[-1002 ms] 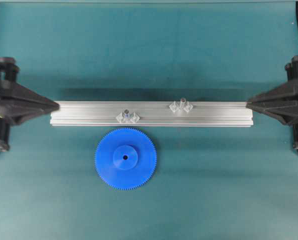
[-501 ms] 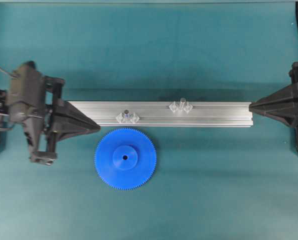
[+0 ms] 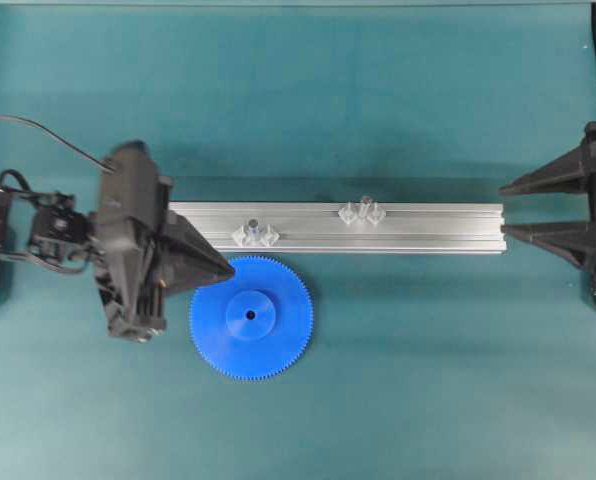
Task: Insert the large gear onto the shaft.
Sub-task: 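Move the left gripper over the large blue gear's hub, then lower the left gripper and close it on the blue gear hub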
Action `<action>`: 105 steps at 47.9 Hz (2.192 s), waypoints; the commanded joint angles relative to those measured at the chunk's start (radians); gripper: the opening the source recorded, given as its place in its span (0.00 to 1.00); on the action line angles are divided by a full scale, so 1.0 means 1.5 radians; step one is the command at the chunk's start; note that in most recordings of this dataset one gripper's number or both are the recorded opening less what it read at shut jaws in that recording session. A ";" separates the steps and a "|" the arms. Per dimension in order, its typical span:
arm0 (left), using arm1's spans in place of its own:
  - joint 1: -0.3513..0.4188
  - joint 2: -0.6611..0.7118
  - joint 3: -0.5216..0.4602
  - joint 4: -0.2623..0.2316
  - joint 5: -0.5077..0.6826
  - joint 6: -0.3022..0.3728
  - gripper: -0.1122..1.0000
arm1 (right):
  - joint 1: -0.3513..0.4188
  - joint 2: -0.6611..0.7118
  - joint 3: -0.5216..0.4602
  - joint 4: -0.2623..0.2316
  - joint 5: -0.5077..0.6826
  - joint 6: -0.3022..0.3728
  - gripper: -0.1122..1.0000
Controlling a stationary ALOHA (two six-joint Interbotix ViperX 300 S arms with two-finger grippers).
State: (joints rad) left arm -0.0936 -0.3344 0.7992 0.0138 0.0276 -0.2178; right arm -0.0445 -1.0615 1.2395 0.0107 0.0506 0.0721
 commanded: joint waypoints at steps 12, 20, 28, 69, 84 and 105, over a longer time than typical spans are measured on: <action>-0.018 0.048 -0.076 0.002 0.079 0.002 0.89 | -0.002 0.003 -0.012 -0.001 0.014 0.002 0.74; -0.030 0.109 -0.098 0.002 0.117 0.003 0.85 | -0.002 -0.001 -0.010 -0.001 0.057 0.002 0.74; -0.036 0.184 -0.159 0.002 0.221 0.008 0.90 | -0.002 -0.018 -0.010 -0.001 0.075 0.003 0.74; -0.028 0.321 -0.263 0.006 0.365 0.096 0.92 | -0.002 -0.041 -0.013 -0.001 0.104 0.007 0.74; -0.001 0.326 -0.274 0.008 0.366 0.116 0.92 | 0.000 -0.042 -0.011 -0.001 0.102 0.007 0.74; -0.014 0.338 -0.306 0.006 0.417 0.127 0.92 | -0.001 -0.049 -0.009 -0.001 0.102 0.007 0.74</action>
State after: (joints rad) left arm -0.1058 0.1871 0.3666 0.0215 0.6519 -0.0291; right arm -0.0445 -1.1428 1.2395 0.0107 0.2132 0.0736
